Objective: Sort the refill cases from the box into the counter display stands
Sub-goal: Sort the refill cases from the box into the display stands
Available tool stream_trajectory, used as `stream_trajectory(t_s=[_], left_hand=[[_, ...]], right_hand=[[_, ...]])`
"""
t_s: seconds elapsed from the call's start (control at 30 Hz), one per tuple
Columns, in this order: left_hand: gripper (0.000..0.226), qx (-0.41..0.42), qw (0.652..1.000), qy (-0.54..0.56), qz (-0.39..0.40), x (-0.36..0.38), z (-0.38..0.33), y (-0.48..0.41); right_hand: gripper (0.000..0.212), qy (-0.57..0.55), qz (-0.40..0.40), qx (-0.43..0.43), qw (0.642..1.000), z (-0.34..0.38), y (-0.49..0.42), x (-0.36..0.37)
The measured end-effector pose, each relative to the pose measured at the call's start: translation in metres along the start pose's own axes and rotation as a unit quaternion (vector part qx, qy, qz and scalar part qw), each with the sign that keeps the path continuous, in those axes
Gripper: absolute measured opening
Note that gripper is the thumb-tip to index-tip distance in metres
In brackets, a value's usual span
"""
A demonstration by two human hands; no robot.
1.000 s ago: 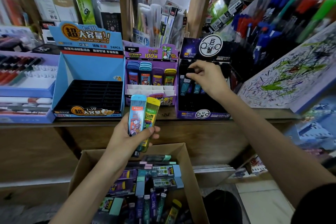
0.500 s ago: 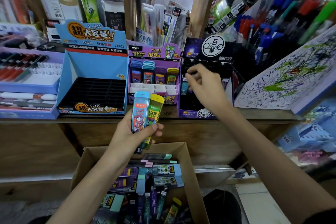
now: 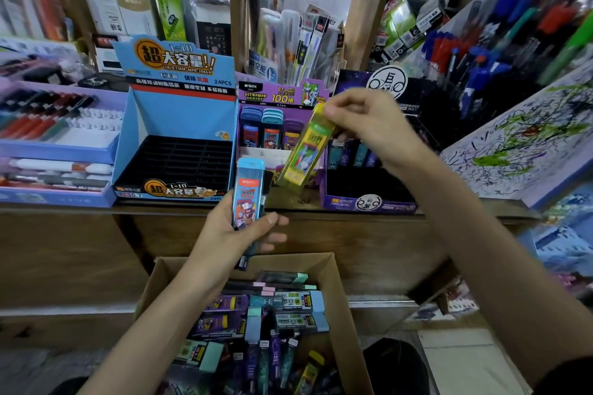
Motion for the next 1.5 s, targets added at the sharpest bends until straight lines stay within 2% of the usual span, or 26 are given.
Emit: stream_trajectory(t_s=[0.17, 0.3, 0.47, 0.67, 0.8, 1.03, 1.13, 1.2, 1.27, 1.33, 1.5], left_hand=[[0.034, 0.027, 0.999, -0.024, -0.006, -0.009, -0.004, 0.001], [0.039, 0.027, 0.999, -0.032, -0.011, -0.014, -0.007, 0.005], [0.032, 0.015, 0.999, -0.028, -0.019, -0.018, -0.011, 0.01], [0.037, -0.003, 0.999, 0.004, -0.046, -0.019, -0.011, 0.013], [0.036, -0.008, 0.999, 0.009, -0.049, -0.02, -0.01, 0.013], [0.034, -0.011, 0.999, 0.007, -0.043, -0.02, -0.007, 0.014], [0.034, -0.011, 0.999, 0.012, -0.04, -0.019, -0.006, 0.013], [0.036, -0.015, 0.999, 0.022, -0.035, -0.017, -0.005, 0.011], [0.037, -0.018, 0.999, 0.034, -0.032, -0.015, -0.004, 0.01], [0.039, -0.014, 0.999, 0.032, -0.023, -0.011, -0.003, 0.009], [0.031, 0.012, 1.0, -0.002, -0.005, -0.007, -0.006, 0.007]], right_hand=[[0.013, 0.098, -0.109, -0.015, 0.989, -0.009, -0.019, -0.014], [0.002, 0.187, -0.145, -0.067, 0.969, -0.018, -0.025, -0.003], [0.016, 0.271, -0.135, -0.153, 0.941, -0.022, -0.034, 0.003], [0.021, 0.361, -0.105, -0.208, 0.903, -0.034, -0.036, 0.012], [0.022, 0.429, -0.101, -0.21, 0.873, -0.042, -0.04, 0.019], [0.026, 0.482, -0.068, -0.174, 0.856, -0.051, -0.041, 0.025], [0.023, 0.45, -0.099, -0.175, 0.87, -0.04, -0.031, 0.026], [0.02, 0.366, -0.098, -0.166, 0.91, -0.026, -0.017, 0.034], [0.021, 0.25, -0.043, -0.13, 0.958, -0.015, -0.002, 0.049], [0.018, 0.159, 0.024, -0.081, 0.984, -0.005, 0.011, 0.065], [0.014, 0.132, 0.115, -0.069, 0.982, 0.003, 0.024, 0.094]])
Point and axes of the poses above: each hand's wrist, its own y-axis away from the middle knuckle, its own x-axis out of the palm, z = x × y, the point moved 3 cm from there along -y, towards the middle knuckle, and after that the axes turned 7 degrees about y, right-handed, at the moved point
